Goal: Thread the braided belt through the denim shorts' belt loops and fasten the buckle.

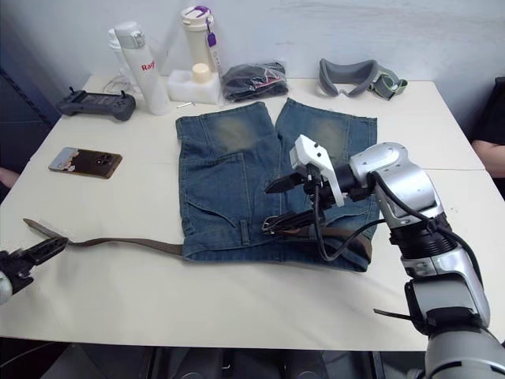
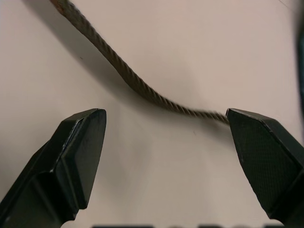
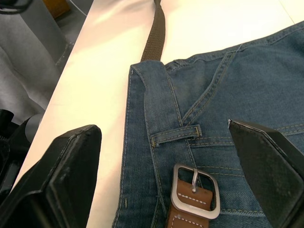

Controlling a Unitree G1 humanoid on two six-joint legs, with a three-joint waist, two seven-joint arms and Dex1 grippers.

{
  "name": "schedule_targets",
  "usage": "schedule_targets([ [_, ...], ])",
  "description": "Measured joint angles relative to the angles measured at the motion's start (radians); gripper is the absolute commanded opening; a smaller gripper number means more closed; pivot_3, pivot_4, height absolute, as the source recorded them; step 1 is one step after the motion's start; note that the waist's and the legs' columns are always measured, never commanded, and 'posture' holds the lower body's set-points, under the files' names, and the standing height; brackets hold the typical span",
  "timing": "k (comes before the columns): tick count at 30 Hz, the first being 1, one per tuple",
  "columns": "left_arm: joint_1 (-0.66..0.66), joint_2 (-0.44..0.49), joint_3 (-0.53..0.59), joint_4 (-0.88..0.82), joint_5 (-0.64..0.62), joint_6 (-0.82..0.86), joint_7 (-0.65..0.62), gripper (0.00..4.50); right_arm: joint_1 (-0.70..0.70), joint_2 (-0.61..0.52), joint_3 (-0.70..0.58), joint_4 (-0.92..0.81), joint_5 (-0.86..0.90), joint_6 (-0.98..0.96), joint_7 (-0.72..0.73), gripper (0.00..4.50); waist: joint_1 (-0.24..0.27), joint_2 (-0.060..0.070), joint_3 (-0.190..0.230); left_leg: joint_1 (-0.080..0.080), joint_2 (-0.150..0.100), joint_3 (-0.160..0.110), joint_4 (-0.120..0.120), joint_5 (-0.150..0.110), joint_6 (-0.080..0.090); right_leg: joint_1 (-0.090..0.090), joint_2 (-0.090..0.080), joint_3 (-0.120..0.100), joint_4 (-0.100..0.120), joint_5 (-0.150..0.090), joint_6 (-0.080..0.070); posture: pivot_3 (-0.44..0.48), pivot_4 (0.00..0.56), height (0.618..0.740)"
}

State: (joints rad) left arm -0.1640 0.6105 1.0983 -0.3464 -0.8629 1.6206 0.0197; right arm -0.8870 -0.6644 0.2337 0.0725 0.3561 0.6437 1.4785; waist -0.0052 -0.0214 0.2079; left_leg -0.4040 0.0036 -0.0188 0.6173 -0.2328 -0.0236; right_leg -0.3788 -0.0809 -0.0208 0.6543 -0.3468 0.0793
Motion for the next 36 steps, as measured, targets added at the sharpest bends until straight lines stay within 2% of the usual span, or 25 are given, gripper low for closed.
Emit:
schedule_targets([
  [1, -0.064, -0.033, -0.019, 0.0, 0.013, 0.001, 0.064, 4.41, 0.001, 0.0, 0.0, -0.003, 0.0, 0.011, -0.008, 4.5, 0.003, 0.0, 0.0, 0.0, 0.0, 0.0, 0.0, 0.0, 0.0, 0.0, 0.0, 0.0, 0.0, 0.0, 0.0, 0.0, 0.15, 0.74],
  [7, -0.269, -0.133, -0.078, 0.03, 0.069, 0.002, 0.261, 4.41, 0.003, 0.003, -0.001, -0.014, 0.005, 0.034, -0.046, 4.5, -0.003, -0.004, 0.001, 0.0, 0.001, 0.004, 0.002, -0.001, -0.002, -0.001, 0.003, 0.002, 0.0, 0.001, 0.002, 0.0, 0.15, 0.74],
  [13, -0.361, -0.175, -0.007, 0.121, 0.202, 0.003, 0.413, 4.41, 0.01, -0.013, -0.005, -0.033, 0.008, 0.054, -0.08, 4.5, -0.015, -0.009, 0.002, -0.002, 0.006, 0.007, 0.005, -0.003, -0.007, -0.003, 0.008, 0.002, 0.0, 0.001, 0.002, 0.0, 0.15, 0.74],
  [16, -0.442, -0.171, 0.031, 0.118, 0.247, 0.002, 0.432, 4.41, 0.029, -0.024, -0.009, -0.035, 0.008, 0.057, -0.099, 4.5, -0.014, -0.01, 0.002, -0.002, 0.007, 0.008, 0.008, -0.004, -0.008, -0.003, 0.008, 0.002, 0.001, 0.001, 0.002, 0.0, 0.15, 0.74],
  [19, -0.534, -0.165, 0.016, 0.088, 0.26, 0.002, 0.417, 4.41, 0.037, -0.024, -0.009, -0.036, 0.011, 0.057, -0.113, 4.5, -0.013, -0.011, 0.003, -0.002, 0.007, 0.009, 0.011, -0.007, -0.012, -0.003, 0.008, 0.001, 0.002, 0.001, 0.003, 0.0, 0.15, 0.74],
  [23, -0.542, -0.133, -0.004, 0.055, 0.313, 0.002, 0.42, 4.41, 0.036, -0.019, -0.009, -0.037, 0.019, 0.055, -0.121, 4.5, -0.022, -0.011, 0.002, -0.002, 0.008, 0.013, 0.011, -0.007, -0.012, -0.004, 0.01, 0.003, 0.002, 0.002, 0.003, 0.0, 0.15, 0.74],
  [26, -0.546, -0.135, 0.065, 0.035, 0.409, 0.002, 0.463, 4.41, 0.035, -0.015, -0.009, -0.031, 0.019, 0.05, -0.126, 4.5, -0.026, -0.011, 0.002, -0.002, 0.011, 0.019, 0.01, -0.008, -0.012, -0.009, 0.014, 0.008, 0.004, 0.001, 0.003, 0.0, 0.15, 0.74],
  [31, -0.539, -0.211, 0.204, -0.102, 0.538, 0.002, 0.494, 4.41, 0.033, -0.006, -0.007, -0.011, 0.017, 0.023, -0.126, 4.5, -0.02, -0.012, 0.002, -0.004, 0.013, 0.023, 0.01, -0.008, -0.012, -0.013, 0.016, 0.012, 0.005, 0.002, 0.003, 0.0, 0.15, 0.74],
  [36, -0.561, -0.337, 0.292, -0.162, 0.573, 0.002, 0.448, 4.41, 0.013, 0.02, 0.001, 0.018, 0.005, 0.006, -0.126, 4.5, -0.016, -0.014, 0.002, -0.004, 0.012, 0.024, 0.012, -0.01, -0.014, -0.012, 0.016, 0.013, 0.005, 0.004, 0.004, 0.0, 0.15, 0.74],
])
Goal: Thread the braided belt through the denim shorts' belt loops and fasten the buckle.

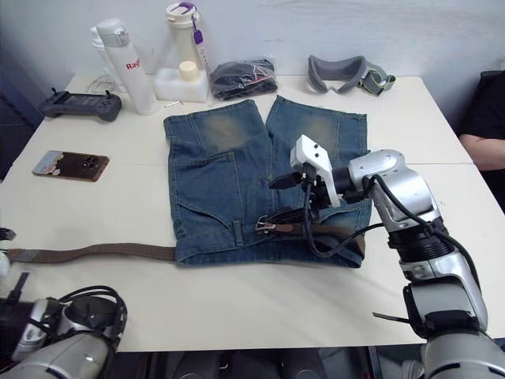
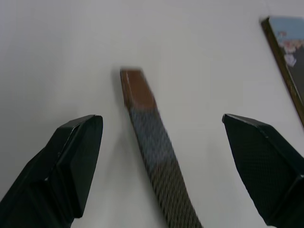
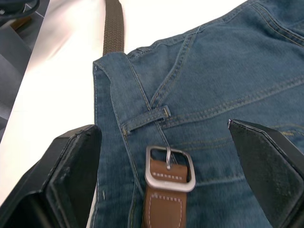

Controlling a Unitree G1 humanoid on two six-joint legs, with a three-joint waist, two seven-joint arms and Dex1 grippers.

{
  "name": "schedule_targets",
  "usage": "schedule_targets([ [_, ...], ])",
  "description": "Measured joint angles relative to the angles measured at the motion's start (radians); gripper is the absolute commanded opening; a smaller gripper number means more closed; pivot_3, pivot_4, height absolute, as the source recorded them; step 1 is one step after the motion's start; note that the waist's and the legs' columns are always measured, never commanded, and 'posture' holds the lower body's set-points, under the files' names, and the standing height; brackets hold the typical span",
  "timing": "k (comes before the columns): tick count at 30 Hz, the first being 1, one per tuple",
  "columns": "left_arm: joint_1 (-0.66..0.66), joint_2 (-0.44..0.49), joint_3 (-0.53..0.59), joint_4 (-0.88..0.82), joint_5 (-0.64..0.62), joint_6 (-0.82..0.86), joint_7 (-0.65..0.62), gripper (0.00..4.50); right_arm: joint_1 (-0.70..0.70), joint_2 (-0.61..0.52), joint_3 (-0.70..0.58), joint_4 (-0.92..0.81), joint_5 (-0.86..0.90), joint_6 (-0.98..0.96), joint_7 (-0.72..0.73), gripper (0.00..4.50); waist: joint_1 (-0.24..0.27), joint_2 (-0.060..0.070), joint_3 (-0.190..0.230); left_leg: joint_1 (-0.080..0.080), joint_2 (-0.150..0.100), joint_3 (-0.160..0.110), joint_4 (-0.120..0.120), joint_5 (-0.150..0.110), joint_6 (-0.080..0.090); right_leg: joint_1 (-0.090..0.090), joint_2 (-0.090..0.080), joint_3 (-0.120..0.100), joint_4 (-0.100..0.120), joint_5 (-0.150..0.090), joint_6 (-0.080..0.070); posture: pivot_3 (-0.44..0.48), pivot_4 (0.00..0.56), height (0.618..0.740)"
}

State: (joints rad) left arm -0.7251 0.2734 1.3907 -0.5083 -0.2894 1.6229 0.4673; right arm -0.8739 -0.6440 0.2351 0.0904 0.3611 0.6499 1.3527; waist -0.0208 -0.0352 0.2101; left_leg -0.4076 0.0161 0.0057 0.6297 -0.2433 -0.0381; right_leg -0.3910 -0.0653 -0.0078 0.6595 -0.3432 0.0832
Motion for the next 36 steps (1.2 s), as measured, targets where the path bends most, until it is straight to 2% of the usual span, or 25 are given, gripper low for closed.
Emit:
schedule_targets([
  [3, -0.063, -0.038, 0.053, 0.016, 0.021, 0.0, -0.039, 4.41, -0.032, 0.019, 0.0, 0.015, -0.001, -0.011, 0.002, 4.5, -0.002, -0.002, -0.001, 0.0, 0.0, 0.0, 0.0, 0.0, 0.0, 0.0, 0.001, 0.001, 0.0, 0.0, 0.0, 0.0, 0.15, 0.74],
  [7, -0.092, -0.04, 0.094, 0.064, 0.06, 0.0, -0.077, 4.41, -0.044, 0.025, 0.0, 0.031, -0.006, -0.017, 0.002, 4.5, -0.007, -0.002, -0.001, 0.0, 0.001, 0.003, -0.001, 0.001, 0.003, -0.002, 0.002, 0.003, -0.001, 0.0, 0.0, 0.0, 0.15, 0.74],
  [11, -0.109, -0.039, 0.105, 0.085, 0.107, -0.01, -0.092, 3.13, -0.044, 0.015, 0.0, 0.029, -0.007, -0.016, 0.001, 4.5, -0.006, -0.002, -0.001, 0.001, 0.002, 0.005, -0.002, 0.0, 0.003, -0.002, 0.002, 0.004, -0.001, 0.0, 0.0, 0.0, 0.15, 0.74],
  [17, -0.137, -0.062, 0.142, 0.085, 0.175, -0.01, -0.121, 0.28, -0.035, -0.011, -0.004, 0.0, -0.006, -0.012, -0.009, 4.5, -0.004, -0.002, -0.001, 0.001, 0.002, 0.005, -0.001, -0.002, -0.001, -0.001, 0.002, 0.004, -0.001, 0.0, 0.0, 0.0, 0.15, 0.74],
  [18, -0.137, -0.062, 0.142, 0.085, 0.181, -0.01, -0.123, 0.03, -0.032, -0.011, -0.004, -0.004, -0.006, -0.012, -0.011, 4.5, -0.004, -0.002, -0.001, 0.001, 0.002, 0.005, -0.001, -0.002, -0.001, -0.001, 0.002, 0.004, -0.001, 0.0, 0.0, 0.0, 0.15, 0.74],
  [21, -0.134, -0.054, 0.119, 0.078, 0.203, -0.01, -0.14, 0.03, -0.015, -0.011, -0.004, -0.007, -0.006, -0.012, -0.016, 4.5, -0.005, -0.002, -0.001, 0.001, 0.002, 0.005, -0.001, -0.002, -0.001, -0.002, 0.002, 0.004, -0.001, 0.0, 0.0, 0.0, 0.15, 0.74],
  [24, -0.076, -0.022, 0.026, 0.045, 0.216, -0.007, -0.168, 0.03, -0.014, -0.011, -0.005, -0.006, -0.006, -0.016, -0.021, 4.5, -0.011, -0.002, -0.001, 0.001, 0.003, 0.006, -0.001, -0.003, -0.001, -0.003, 0.003, 0.007, -0.001, 0.0, 0.0, 0.0, 0.15, 0.74],
  [27, -0.055, -0.011, -0.031, -0.031, 0.229, -0.007, -0.189, 0.9, -0.014, -0.006, -0.005, -0.003, -0.007, -0.023, -0.025, 4.5, -0.01, -0.002, -0.001, 0.001, 0.004, 0.007, -0.001, -0.003, -0.002, -0.003, 0.004, 0.007, -0.001, 0.0, 0.0, 0.0, 0.15, 0.74],
  [29, -0.052, -0.026, -0.038, -0.084, 0.25, -0.007, -0.19, 1.76, -0.014, 0.002, -0.005, 0.003, -0.007, -0.034, -0.025, 4.5, -0.008, -0.002, -0.001, 0.001, 0.003, 0.007, -0.001, -0.004, -0.002, -0.003, 0.003, 0.007, -0.001, 0.0, 0.0, 0.0, 0.15, 0.74],
  [30, -0.051, -0.037, -0.038, -0.104, 0.262, -0.007, -0.19, 2.04, -0.014, 0.005, -0.005, 0.009, -0.007, -0.038, -0.025, 4.5, -0.008, -0.002, -0.001, 0.001, 0.003, 0.007, -0.001, -0.004, -0.002, -0.003, 0.003, 0.007, -0.001, 0.0, 0.0, 0.0, 0.15, 0.74],
  [32, -0.049, -0.086, -0.038, -0.152, 0.289, -0.007, -0.186, 2.89, -0.014, 0.008, -0.005, 0.024, -0.008, -0.041, -0.025, 4.5, -0.007, -0.002, -0.001, 0.001, 0.003, 0.007, -0.001, -0.004, -0.001, -0.002, 0.003, 0.008, -0.001, 0.001, 0.0, 0.0, 0.15, 0.74],
  [35, -0.044, -0.292, -0.015, -0.248, 0.351, -0.003, -0.178, 4.23, -0.015, 0.021, -0.002, 0.036, -0.009, -0.045, -0.022, 4.5, -0.004, -0.003, 0.0, 0.001, 0.002, 0.008, 0.0, -0.004, 0.0, -0.001, 0.003, 0.008, -0.002, 0.002, 0.002, 0.0, 0.15, 0.74],
  [36, -0.039, -0.33, -0.016, -0.278, 0.359, -0.013, -0.185, 4.43, -0.015, 0.023, 0.001, 0.036, -0.009, -0.047, -0.02, 4.5, -0.004, -0.005, 0.001, 0.0, 0.002, 0.008, 0.0, -0.004, 0.001, -0.002, 0.003, 0.008, -0.002, 0.002, 0.002, 0.0, 0.15, 0.74],
])
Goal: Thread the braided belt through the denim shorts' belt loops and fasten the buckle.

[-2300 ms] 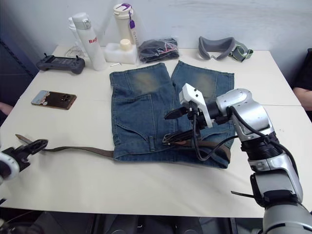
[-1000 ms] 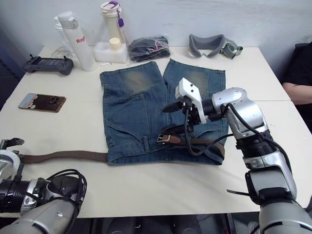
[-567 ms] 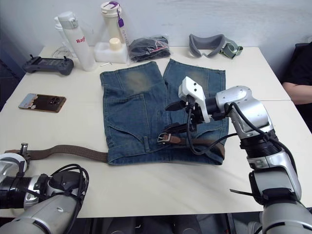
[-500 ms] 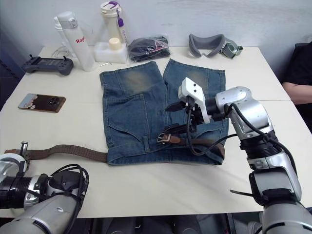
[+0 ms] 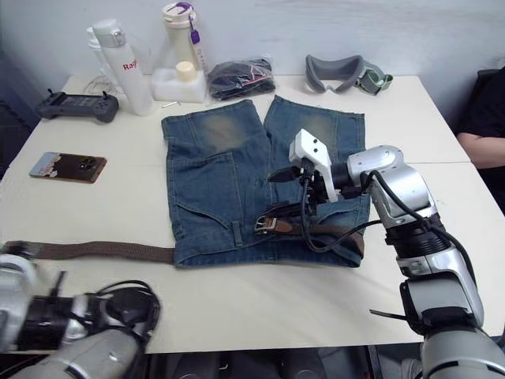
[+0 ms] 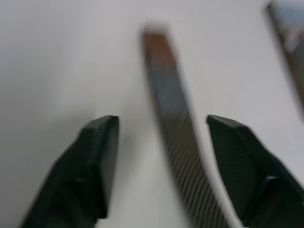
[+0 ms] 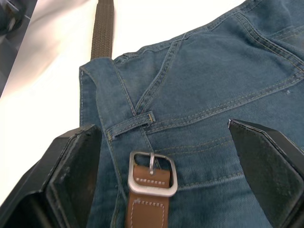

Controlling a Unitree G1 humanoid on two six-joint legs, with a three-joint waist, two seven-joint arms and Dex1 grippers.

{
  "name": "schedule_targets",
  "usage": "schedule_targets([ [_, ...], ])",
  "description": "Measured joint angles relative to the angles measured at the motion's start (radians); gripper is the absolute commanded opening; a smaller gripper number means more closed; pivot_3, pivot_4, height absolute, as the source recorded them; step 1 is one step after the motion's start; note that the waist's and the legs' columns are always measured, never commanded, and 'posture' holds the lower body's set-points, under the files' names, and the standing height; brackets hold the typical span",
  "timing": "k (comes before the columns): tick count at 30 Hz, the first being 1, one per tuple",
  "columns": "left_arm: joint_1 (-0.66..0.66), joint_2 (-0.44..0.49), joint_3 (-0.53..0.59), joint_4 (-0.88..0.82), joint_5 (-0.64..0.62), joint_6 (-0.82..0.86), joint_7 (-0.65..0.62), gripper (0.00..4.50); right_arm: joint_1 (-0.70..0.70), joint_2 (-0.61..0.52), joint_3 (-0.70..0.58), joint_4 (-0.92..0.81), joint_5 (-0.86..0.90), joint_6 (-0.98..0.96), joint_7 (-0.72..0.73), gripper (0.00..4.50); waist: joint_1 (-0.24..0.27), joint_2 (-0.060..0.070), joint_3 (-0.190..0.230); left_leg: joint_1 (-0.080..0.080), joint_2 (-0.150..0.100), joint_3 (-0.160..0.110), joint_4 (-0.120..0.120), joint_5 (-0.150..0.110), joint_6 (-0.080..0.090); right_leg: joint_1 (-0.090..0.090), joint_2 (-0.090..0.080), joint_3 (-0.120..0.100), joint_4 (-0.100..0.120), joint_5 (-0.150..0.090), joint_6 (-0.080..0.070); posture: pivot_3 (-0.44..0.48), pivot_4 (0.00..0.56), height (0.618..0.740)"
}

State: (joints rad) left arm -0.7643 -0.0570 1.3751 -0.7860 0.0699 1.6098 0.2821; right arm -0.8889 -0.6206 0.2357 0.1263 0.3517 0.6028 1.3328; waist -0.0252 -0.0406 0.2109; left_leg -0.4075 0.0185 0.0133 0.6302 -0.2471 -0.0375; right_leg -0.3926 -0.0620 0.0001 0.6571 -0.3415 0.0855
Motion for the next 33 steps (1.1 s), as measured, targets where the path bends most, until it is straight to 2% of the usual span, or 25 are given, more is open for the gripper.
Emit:
schedule_targets([
  [4, -0.025, -0.078, 0.026, -0.059, 0.014, -0.007, -0.054, 4.43, 0.0, -0.001, 0.0, 0.002, -0.001, -0.006, 0.002, 4.5, 0.0, 0.001, 0.0, 0.001, 0.0, 0.001, -0.001, 0.0, 0.0, 0.0, 0.0, 0.001, 0.0, 0.0, 0.0, 0.0, 0.15, 0.74],
  [11, -0.165, -0.093, 0.125, -0.005, 0.01, -0.008, -0.145, 4.43, -0.001, -0.003, 0.0, -0.003, 0.0, 0.014, 0.0, 4.5, 0.012, 0.001, 0.0, 0.001, -0.002, 0.001, 0.0, 0.0, 0.0, 0.0, 0.0, 0.001, 0.0, 0.0, 0.0, 0.0, 0.15, 0.74],
  [17, -0.284, -0.071, 0.221, 0.091, 0.004, -0.01, -0.191, 4.43, -0.001, -0.007, 0.0, -0.011, 0.0, 0.029, -0.008, 4.5, 0.026, 0.001, 0.0, 0.001, -0.002, 0.0, 0.0, 0.001, 0.0, 0.0, -0.001, 0.0, 0.0, 0.001, 0.001, 0.0, 0.15, 0.74],
  [21, -0.324, -0.018, 0.28, 0.142, 0.007, -0.005, -0.203, 4.43, -0.001, -0.008, -0.001, -0.015, 0.0, 0.031, -0.018, 4.5, 0.024, 0.002, 0.0, 0.002, -0.002, 0.0, -0.001, 0.001, -0.001, 0.0, -0.001, 0.0, 0.001, 0.001, 0.001, 0.0, 0.15, 0.74],
  [22, -0.326, 0.006, 0.292, 0.166, 0.007, -0.003, -0.211, 3.87, -0.001, -0.009, -0.001, -0.019, 0.0, 0.032, -0.02, 4.5, 0.022, 0.002, 0.0, 0.002, -0.001, 0.0, -0.001, 0.001, -0.001, 0.0, 0.0, 0.0, 0.001, 0.001, 0.0, 0.0, 0.15, 0.74],
  [24, -0.327, 0.038, 0.313, 0.199, 0.008, -0.003, -0.214, 3.16, -0.001, -0.014, -0.002, -0.022, 0.0, 0.032, -0.023, 4.5, 0.021, 0.003, 0.0, 0.002, -0.001, 0.0, -0.001, 0.001, -0.002, 0.0, 0.0, 0.0, 0.001, 0.001, 0.0, 0.0, 0.15, 0.74],
  [27, -0.326, 0.067, 0.344, 0.239, 0.009, -0.002, -0.22, 1.79, -0.001, -0.015, -0.003, -0.023, 0.0, 0.032, -0.031, 4.5, 0.021, 0.003, 0.0, 0.002, 0.0, 0.0, -0.001, 0.001, -0.002, 0.0, 0.0, 0.0, 0.001, 0.001, 0.0, 0.0, 0.15, 0.74],
  [28, -0.326, 0.074, 0.348, 0.253, 0.009, -0.001, -0.221, 1.17, -0.001, -0.015, -0.003, -0.023, 0.0, 0.032, -0.033, 4.5, 0.022, 0.003, 0.0, 0.002, 0.0, 0.0, -0.001, 0.001, -0.001, 0.0, 0.0, 0.0, 0.001, 0.001, 0.0, 0.0, 0.15, 0.74],
  [30, -0.327, 0.08, 0.354, 0.272, 0.008, 0.004, -0.233, 0.34, -0.001, -0.015, -0.003, -0.027, 0.001, 0.032, -0.037, 4.5, 0.021, 0.002, 0.0, 0.001, -0.001, 0.0, -0.001, 0.001, -0.001, 0.0, -0.001, 0.0, 0.0, 0.001, 0.0, 0.0, 0.15, 0.74],
  [31, -0.327, 0.082, 0.354, 0.279, 0.006, 0.004, -0.238, 0.02, -0.001, -0.015, -0.003, -0.028, 0.001, 0.032, -0.037, 4.5, 0.021, 0.002, 0.0, 0.001, -0.001, 0.0, -0.001, 0.001, -0.001, 0.0, -0.001, 0.0, 0.0, 0.001, 0.0, 0.0, 0.15, 0.74],
  [33, -0.326, 0.09, 0.353, 0.286, -0.002, 0.004, -0.253, 0.02, -0.001, -0.015, -0.003, -0.032, 0.001, 0.032, -0.039, 4.5, 0.02, 0.002, 0.0, 0.001, 0.0, 0.0, -0.001, 0.001, -0.001, 0.0, -0.001, 0.0, 0.0, 0.001, 0.0, 0.0, 0.15, 0.74],
])
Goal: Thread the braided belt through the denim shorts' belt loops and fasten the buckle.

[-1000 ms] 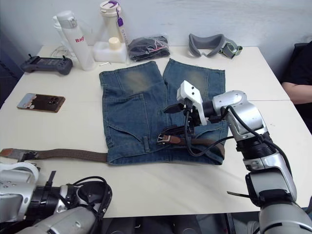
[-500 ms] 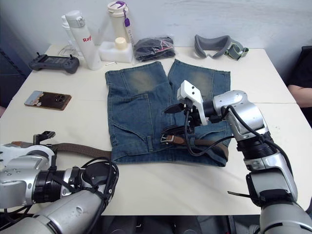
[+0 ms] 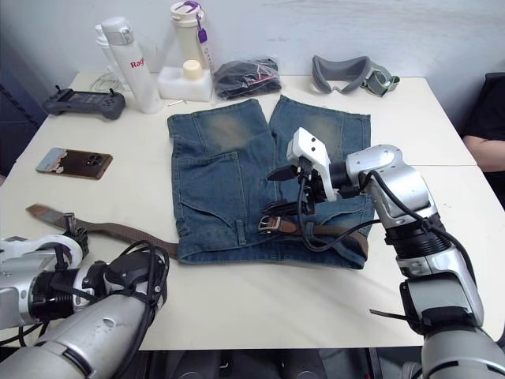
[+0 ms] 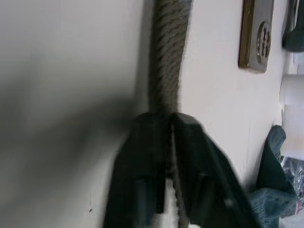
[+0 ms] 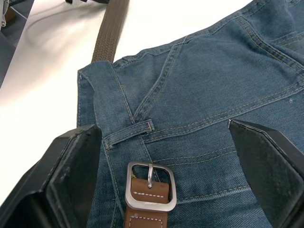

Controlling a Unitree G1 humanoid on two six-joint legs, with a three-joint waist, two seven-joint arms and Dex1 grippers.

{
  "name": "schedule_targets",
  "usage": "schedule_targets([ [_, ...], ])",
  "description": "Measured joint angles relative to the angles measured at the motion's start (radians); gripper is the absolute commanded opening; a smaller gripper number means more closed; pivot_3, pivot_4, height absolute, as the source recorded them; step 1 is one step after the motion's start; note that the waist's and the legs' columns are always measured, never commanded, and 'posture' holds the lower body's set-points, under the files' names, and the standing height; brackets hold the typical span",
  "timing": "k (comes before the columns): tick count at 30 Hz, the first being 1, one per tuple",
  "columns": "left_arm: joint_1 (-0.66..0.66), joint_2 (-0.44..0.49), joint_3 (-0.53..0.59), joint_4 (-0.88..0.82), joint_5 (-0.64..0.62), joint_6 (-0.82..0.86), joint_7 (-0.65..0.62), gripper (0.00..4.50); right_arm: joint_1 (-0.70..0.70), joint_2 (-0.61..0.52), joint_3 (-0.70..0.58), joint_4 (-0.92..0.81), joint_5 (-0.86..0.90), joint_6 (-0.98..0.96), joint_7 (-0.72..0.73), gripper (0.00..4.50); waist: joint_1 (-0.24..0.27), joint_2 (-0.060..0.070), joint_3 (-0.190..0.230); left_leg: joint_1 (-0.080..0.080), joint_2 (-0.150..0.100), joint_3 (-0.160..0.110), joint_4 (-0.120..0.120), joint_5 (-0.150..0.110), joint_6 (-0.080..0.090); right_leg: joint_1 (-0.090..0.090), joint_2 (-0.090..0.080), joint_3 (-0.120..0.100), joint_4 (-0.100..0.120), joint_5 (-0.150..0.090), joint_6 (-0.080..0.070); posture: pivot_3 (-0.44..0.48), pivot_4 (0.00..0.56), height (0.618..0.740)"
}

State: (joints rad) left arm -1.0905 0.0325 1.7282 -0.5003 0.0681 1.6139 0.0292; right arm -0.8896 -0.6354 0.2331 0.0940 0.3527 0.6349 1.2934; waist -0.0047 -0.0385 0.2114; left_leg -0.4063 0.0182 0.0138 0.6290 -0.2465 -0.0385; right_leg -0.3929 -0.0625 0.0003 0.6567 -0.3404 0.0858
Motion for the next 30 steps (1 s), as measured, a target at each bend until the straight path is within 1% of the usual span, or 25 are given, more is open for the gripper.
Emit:
schedule_targets([
  [1, 0.001, 0.002, -0.002, 0.0, -0.003, 0.0, -0.006, 0.02, 0.0, 0.0, 0.0, -0.002, 0.0, 0.0, -0.001, 4.5, 0.0, 0.0, 0.0, 0.0, 0.0, 0.0, 0.0, 0.0, 0.0, 0.0, 0.0, 0.0, 0.0, 0.0, 0.0, 0.0, 0.15, 0.74],
  [4, 0.051, 0.002, -0.093, 0.0, -0.033, 0.0, -0.045, 0.02, 0.0, 0.0, 0.0, -0.011, 0.001, 0.002, -0.005, 4.5, -0.002, 0.0, 0.0, 0.0, 0.001, 0.001, -0.001, -0.001, -0.001, -0.001, 0.001, 0.0, 0.0, 0.0, 0.0, 0.0, 0.15, 0.74],
  [6, 0.094, 0.002, -0.174, -0.002, -0.061, -0.001, -0.07, 0.02, 0.002, 0.0, -0.002, -0.014, 0.002, 0.006, -0.011, 4.5, -0.003, 0.0, 0.0, 0.0, 0.001, 0.001, -0.001, -0.001, -0.001, -0.001, 0.001, 0.001, 0.0, 0.0, 0.0, 0.0, 0.15, 0.74],
  [7, 0.132, 0.002, -0.238, -0.003, -0.071, -0.014, -0.085, 0.02, 0.003, 0.0, -0.003, -0.017, 0.003, 0.01, -0.014, 4.5, -0.003, 0.0, 0.0, 0.0, 0.001, 0.001, -0.001, -0.001, -0.001, -0.001, 0.001, 0.001, -0.001, 0.0, 0.0, 0.0, 0.15, 0.74],
  [8, 0.193, 0.005, -0.328, -0.007, -0.093, -0.039, -0.108, 0.02, 0.005, -0.002, -0.004, -0.024, 0.005, 0.016, -0.017, 4.5, -0.005, 0.0, 0.0, 0.0, 0.002, 0.002, -0.001, -0.001, -0.001, -0.001, 0.001, 0.002, 0.0, 0.0, 0.0, 0.0, 0.15, 0.74],
  [9, 0.285, 0.015, -0.462, -0.011, -0.112, -0.087, -0.137, 0.02, 0.008, -0.004, -0.007, -0.03, 0.009, 0.023, -0.022, 4.5, -0.007, 0.0, 0.0, 0.0, 0.002, 0.002, -0.001, -0.001, -0.001, -0.001, 0.001, 0.002, 0.0, 0.0, 0.0, 0.0, 0.15, 0.74],
  [10, 0.327, 0.024, -0.526, -0.012, -0.12, -0.112, -0.153, 0.02, 0.01, -0.007, -0.009, -0.033, 0.01, 0.025, -0.024, 4.5, -0.007, 0.0, 0.0, 0.0, 0.002, 0.002, -0.001, -0.001, 0.0, -0.001, 0.001, 0.002, -0.001, 0.0, 0.0, 0.0, 0.15, 0.74],
  [11, 0.39, 0.046, -0.632, -0.016, -0.133, -0.15, -0.176, 0.02, 0.012, -0.009, -0.012, -0.042, 0.012, 0.029, -0.028, 4.5, -0.008, 0.0, 0.0, 0.0, 0.002, 0.002, -0.001, 0.0, 0.0, -0.001, 0.001, 0.003, -0.001, 0.0, 0.0, 0.0, 0.15, 0.74],
  [13, 0.504, 0.129, -0.863, -0.037, -0.153, -0.234, -0.237, 0.02, 0.019, -0.014, -0.024, -0.059, 0.022, 0.039, -0.04, 4.5, -0.008, 0.0, 0.0, 0.0, 0.002, 0.002, 0.0, -0.001, 0.0, -0.001, 0.001, 0.004, -0.001, 0.0, -0.001, 0.0, 0.15, 0.74],
  [14, 0.554, 0.2, -1.009, -0.049, -0.166, -0.29, -0.28, 0.02, 0.028, -0.016, -0.04, -0.068, 0.029, 0.045, -0.047, 4.5, -0.009, 0.0, 0.0, 0.0, 0.002, 0.002, -0.001, -0.001, 0.0, -0.001, 0.001, 0.005, -0.001, 0.0, -0.001, 0.0, 0.15, 0.74],
  [16, 0.591, 0.281, -1.178, -0.075, -0.18, -0.366, -0.335, 0.02, 0.036, -0.016, -0.048, -0.082, 0.036, 0.051, -0.061, 4.5, -0.008, 0.0, 0.0, 0.0, 0.002, 0.001, 0.0, -0.001, 0.0, 0.001, 0.0, 0.006, -0.003, 0.001, -0.002, 0.0, 0.15, 0.74],
  [18, 0.625, 0.398, -1.375, -0.081, -0.179, -0.473, -0.396, 0.02, 0.041, -0.015, -0.049, -0.105, 0.045, 0.051, -0.079, 4.5, -0.01, 0.0, 0.0, 0.0, 0.002, 0.002, -0.001, 0.0, 0.002, 0.001, 0.0, 0.008, -0.004, 0.002, -0.003, 0.0, 0.15, 0.74],
  [19, 0.634, 0.445, -1.454, -0.081, -0.174, -0.528, -0.426, 0.02, 0.044, -0.015, -0.05, -0.113, 0.043, 0.043, -0.087, 4.5, -0.012, 0.001, 0.0, 0.0, 0.002, 0.002, -0.002, 0.001, 0.004, 0.001, -0.001, 0.008, -0.004, 0.002, -0.003, 0.0, 0.15, 0.74],
  [20, 0.64, 0.514, -1.539, -0.076, -0.163, -0.595, -0.464, 0.02, 0.052, -0.015, -0.05, -0.127, 0.038, 0.021, -0.095, 4.5, -0.014, 0.001, 0.0, -0.001, 0.002, 0.001, -0.002, 0.002, 0.008, 0.0, 0.0, 0.008, -0.005, 0.001, -0.003, 0.0, 0.15, 0.74],
  [21, 0.64, 0.566, -1.604, -0.072, -0.151, -0.661, -0.499, 0.02, 0.058, -0.013, -0.05, -0.135, 0.029, -0.011, -0.104, 4.5, -0.017, 0.001, 0.0, 0.0, 0.002, 0.001, -0.004, 0.002, 0.009, 0.0, 0.0, 0.008, -0.005, 0.001, -0.004, 0.0, 0.15, 0.74],
  [23, 0.631, 0.648, -1.703, -0.049, -0.13, -0.773, -0.56, 0.02, 0.061, -0.002, -0.05, -0.143, 0.0, -0.078, -0.134, 4.5, -0.025, 0.002, 0.0, 0.0, 0.002, 0.002, -0.007, 0.002, 0.012, 0.0, 0.0, 0.009, -0.007, 0.001, -0.005, 0.0, 0.15, 0.74],
  [24, 0.627, 0.663, -1.735, -0.028, -0.125, -0.81, -0.581, 0.02, 0.061, 0.005, -0.051, -0.149, -0.01, -0.11, -0.148, 4.5, -0.028, 0.004, -0.001, 0.0, 0.003, 0.002, -0.008, 0.002, 0.012, -0.001, 0.0, 0.01, -0.007, 0.001, -0.005, 0.0, 0.15, 0.74],
  [27, 0.625, 0.673, -1.775, 0.046, -0.127, -0.864, -0.618, 0.02, 0.06, 0.009, -0.05, -0.171, -0.054, -0.2, -0.17, 4.5, -0.027, 0.005, 0.0, -0.001, 0.005, 0.002, -0.008, 0.002, 0.013, -0.003, 0.002, 0.009, -0.005, -0.001, -0.008, 0.0, 0.15, 0.74],
  [30, 0.607, 0.674, -1.783, 0.095, -0.137, -0.871, -0.641, 0.02, 0.06, 0.0, -0.05, -0.192, -0.087, -0.226, -0.188, 4.5, -0.022, 0.006, 0.0, -0.002, 0.006, 0.001, -0.008, 0.002, 0.013, -0.003, 0.004, 0.007, -0.004, -0.002, -0.009, 0.0, 0.15, 0.74],
])
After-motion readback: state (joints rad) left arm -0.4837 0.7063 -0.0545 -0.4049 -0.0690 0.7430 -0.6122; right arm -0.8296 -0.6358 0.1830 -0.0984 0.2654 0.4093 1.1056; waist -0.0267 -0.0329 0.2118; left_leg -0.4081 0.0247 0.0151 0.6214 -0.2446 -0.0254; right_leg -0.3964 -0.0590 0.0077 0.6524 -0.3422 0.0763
